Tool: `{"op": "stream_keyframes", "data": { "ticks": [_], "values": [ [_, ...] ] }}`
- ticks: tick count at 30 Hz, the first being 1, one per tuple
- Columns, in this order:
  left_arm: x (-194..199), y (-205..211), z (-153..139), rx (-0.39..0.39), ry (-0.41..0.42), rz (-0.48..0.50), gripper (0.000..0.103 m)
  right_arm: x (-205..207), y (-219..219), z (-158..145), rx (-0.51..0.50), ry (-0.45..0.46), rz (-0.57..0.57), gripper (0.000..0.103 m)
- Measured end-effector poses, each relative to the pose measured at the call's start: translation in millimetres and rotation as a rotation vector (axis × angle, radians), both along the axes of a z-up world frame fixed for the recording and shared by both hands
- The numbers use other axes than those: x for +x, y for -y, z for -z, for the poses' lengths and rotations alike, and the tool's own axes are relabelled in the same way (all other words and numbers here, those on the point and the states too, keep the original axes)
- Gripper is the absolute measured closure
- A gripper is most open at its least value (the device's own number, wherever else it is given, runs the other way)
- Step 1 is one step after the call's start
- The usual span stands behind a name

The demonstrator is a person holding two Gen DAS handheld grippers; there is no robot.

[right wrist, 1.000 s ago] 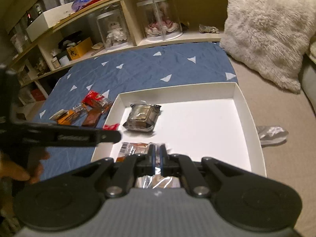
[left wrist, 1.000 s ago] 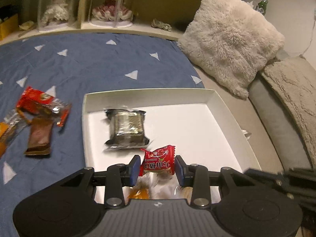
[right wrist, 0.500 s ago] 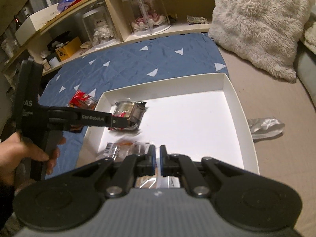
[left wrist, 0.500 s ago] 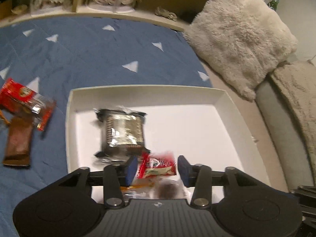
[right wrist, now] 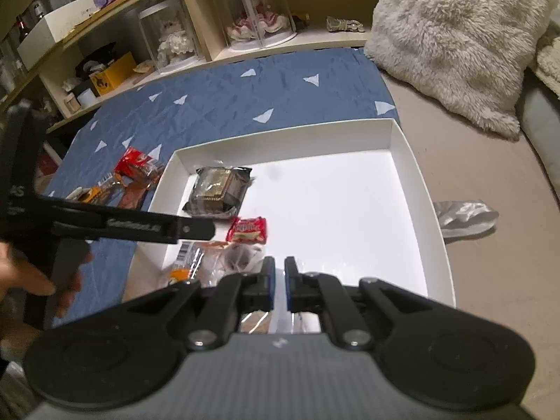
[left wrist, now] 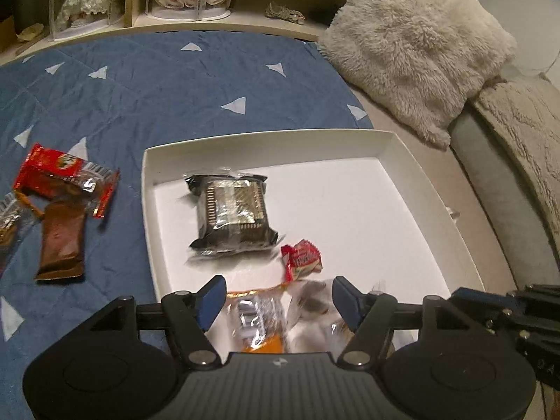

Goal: Organize snacks
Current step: 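Open both tools to release the packs and lift away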

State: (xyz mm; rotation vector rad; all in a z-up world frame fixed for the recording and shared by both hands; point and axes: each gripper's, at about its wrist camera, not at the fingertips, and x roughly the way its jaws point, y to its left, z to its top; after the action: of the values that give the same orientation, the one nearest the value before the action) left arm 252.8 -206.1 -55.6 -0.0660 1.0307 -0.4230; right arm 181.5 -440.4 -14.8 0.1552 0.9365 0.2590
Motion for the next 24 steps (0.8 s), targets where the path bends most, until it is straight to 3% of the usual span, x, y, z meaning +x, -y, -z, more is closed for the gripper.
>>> {"op": "stream_keyframes", "data": {
  "ticks": [3,5,9,12,16,20,24],
  "values": [
    [-7,-5,-7,0.015,0.003,0.009,0.029,-1,-3,-2,-0.01,-0.009,-0.008,0.093],
    [-12,-9,-12,0.023,0.007,0.015,0.025,-2,-4,-3,-0.014,-0.013,-0.013,0.085],
    [-23,-17,-20,0.038,0.017,0.034,0.01,-4,-7,-6,-0.04,-0.019,-0.007,0.05],
    [-32,-24,-25,0.048,0.022,0.043,0.001,-6,-9,-8,-0.054,-0.029,0.001,0.036],
    [-41,-33,-30,0.064,0.026,0.056,0.0,-13,-14,-16,-0.08,-0.028,0.005,0.014],
    [-49,-46,-35,0.065,0.03,0.059,0.0,-20,-19,-23,-0.084,-0.026,0.008,0.001],
    [-55,-61,-38,0.058,0.035,0.054,0.0,-25,-25,-28,-0.091,-0.023,0.015,0.001]
  ]
}}
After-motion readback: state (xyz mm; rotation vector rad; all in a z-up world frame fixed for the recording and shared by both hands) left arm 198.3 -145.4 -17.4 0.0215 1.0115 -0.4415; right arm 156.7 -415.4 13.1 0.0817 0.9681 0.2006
